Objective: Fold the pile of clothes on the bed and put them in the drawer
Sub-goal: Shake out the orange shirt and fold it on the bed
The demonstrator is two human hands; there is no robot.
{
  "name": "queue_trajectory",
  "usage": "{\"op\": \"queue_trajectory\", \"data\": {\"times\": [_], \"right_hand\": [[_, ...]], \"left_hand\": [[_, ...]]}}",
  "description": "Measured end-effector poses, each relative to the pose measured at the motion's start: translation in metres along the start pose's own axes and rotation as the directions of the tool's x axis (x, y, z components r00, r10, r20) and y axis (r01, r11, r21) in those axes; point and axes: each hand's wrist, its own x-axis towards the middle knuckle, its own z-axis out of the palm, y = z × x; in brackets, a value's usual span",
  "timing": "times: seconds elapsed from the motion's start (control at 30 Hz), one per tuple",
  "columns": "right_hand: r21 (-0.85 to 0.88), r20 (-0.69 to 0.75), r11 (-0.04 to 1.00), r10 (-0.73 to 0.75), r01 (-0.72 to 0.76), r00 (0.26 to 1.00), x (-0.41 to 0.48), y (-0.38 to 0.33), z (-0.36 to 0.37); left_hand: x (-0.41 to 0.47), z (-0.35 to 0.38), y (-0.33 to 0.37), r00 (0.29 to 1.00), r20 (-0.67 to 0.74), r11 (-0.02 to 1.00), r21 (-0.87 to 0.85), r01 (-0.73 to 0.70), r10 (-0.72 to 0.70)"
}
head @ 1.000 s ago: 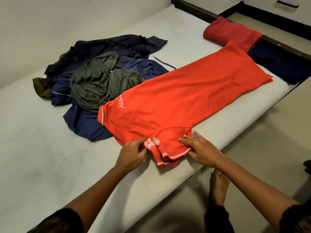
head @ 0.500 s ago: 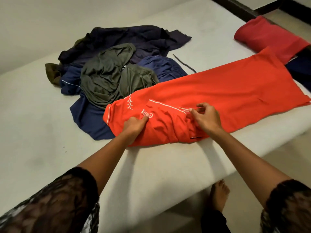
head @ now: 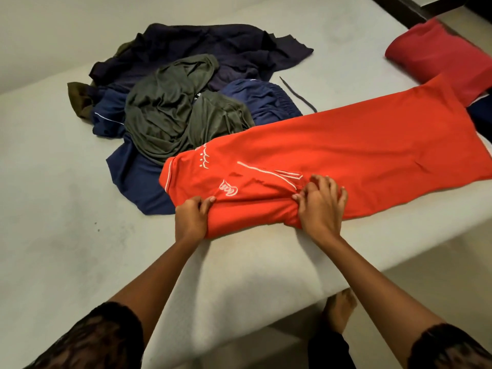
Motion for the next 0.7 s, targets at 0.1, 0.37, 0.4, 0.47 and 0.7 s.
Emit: {"op": "queue_trajectory", "data": {"times": [0.1, 0.37, 0.4, 0.47, 0.7], "right_hand": [[-0.113, 0.058, 0.991, -0.066, 0.072, 0.996, -0.002, -0.005, -0.001], [-0.132, 0.065, 0.775, -0.615, 0.618, 0.786, -0.014, -0.04, 0.029], [-0.174, 0.144, 0.769, -0.598, 0.615, 0.789, -0.015, -0.037, 0.034], [-0.217, 0.23, 0.766, -0.562, 0.605, 0.795, -0.016, -0.028, 0.044], [-0.17, 0.124, 0.693, -0.691, 0.701, 0.712, -0.022, -0.046, 0.038]], "left_hand": [[-0.006, 0.005, -0.004, 0.999, 0.001, 0.996, 0.078, 0.046, -0.046], [-0.006, 0.025, -0.01, 0.675, 0.236, 0.534, 0.455, -0.713, 0.7], [-0.005, 0.027, -0.016, 0.668, 0.317, 0.485, 0.493, -0.723, 0.674], [-0.004, 0.026, -0.028, 0.696, 0.369, 0.467, 0.541, -0.699, 0.616], [0.028, -0.015, -0.035, 0.882, 0.058, 0.753, 0.497, -0.431, 0.467]]}}
